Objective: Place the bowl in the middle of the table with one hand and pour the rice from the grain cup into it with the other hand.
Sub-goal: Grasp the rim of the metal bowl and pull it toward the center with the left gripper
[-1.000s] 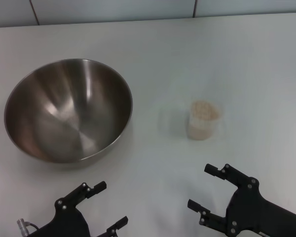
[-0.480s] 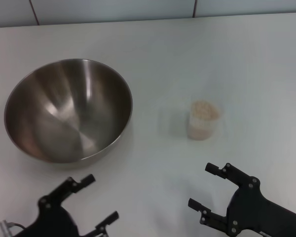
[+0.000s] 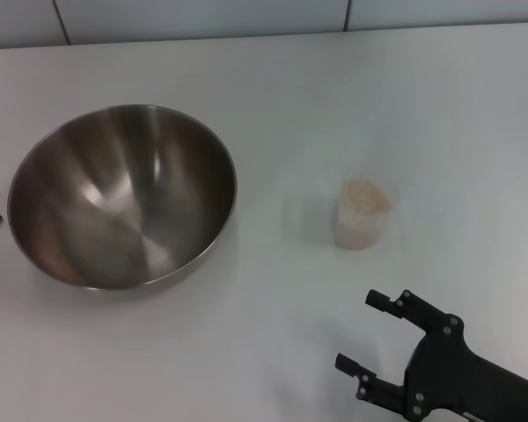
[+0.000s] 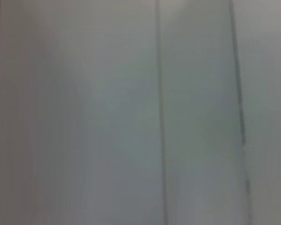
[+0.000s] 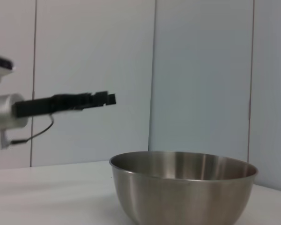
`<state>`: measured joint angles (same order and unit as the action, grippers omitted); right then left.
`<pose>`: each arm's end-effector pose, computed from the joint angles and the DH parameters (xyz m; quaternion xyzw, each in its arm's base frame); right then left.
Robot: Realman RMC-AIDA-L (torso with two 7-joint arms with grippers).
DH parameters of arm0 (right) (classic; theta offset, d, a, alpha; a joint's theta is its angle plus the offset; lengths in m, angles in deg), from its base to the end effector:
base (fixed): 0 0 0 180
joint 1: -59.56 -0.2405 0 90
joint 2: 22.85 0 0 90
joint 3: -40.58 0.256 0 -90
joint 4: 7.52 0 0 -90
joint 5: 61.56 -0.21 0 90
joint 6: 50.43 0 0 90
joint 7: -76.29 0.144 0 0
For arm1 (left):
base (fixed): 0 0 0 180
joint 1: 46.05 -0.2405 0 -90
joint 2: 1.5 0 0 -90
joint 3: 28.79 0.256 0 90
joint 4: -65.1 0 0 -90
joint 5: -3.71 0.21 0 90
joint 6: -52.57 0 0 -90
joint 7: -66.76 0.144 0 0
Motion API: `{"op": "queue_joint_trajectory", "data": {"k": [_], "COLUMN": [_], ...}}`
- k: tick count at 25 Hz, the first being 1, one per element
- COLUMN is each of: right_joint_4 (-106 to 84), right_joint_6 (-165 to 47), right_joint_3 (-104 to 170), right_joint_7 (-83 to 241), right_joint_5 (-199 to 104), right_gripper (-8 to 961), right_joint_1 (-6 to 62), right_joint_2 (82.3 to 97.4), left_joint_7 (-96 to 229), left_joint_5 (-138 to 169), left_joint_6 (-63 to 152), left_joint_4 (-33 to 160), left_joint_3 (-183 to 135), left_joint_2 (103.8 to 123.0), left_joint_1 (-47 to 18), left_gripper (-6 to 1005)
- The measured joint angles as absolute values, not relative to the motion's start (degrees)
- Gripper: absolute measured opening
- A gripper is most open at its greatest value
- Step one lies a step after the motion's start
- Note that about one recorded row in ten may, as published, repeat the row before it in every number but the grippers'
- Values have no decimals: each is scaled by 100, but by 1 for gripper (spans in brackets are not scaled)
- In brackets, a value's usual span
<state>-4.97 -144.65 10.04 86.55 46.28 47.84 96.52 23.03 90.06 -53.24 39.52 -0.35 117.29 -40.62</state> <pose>0.3131 0.1578 -0.0820 -0.8918 0.0829 0.3435 0.2826 -0.3421 0.1937 0.0501 -0.8001 -0.1370 -0.4196 0.4063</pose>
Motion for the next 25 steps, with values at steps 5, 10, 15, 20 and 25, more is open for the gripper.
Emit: {"op": "queue_joint_trajectory", "data": {"k": [5,10,15,20,25], "right_joint_4": [-479,-479,-467,-457,-454], "right_joint_6": [-14475,-14457,-14439,-14434,-14424], "right_joint_3": [1013,1029,1042,1044,1044], "right_joint_7": [8680,8686,8681,8664,8656], "right_joint_5": [4627,4627,4627,4628,4628], "right_gripper": [778,778,778,778,778], "right_joint_1": [4754,4743,4748,4764,4779], "right_joint_2": [9651,9651,9655,9658,9658], "left_joint_7": [-1210,-2945,-5028,-5678,-5831], "left_joint_5": [9460,10424,12779,13850,14081], "left_joint_6": [-3556,-2230,-1946,-2043,-2058], "left_joint_4": [1002,-684,-1360,-1369,-1319], "left_joint_3": [650,2011,2503,2806,3155], "left_joint_2": [11741,11700,11706,11710,11707], "left_joint_1": [-3849,-3913,-3141,-2712,-2515], "left_gripper": [791,792,786,785,784]}}
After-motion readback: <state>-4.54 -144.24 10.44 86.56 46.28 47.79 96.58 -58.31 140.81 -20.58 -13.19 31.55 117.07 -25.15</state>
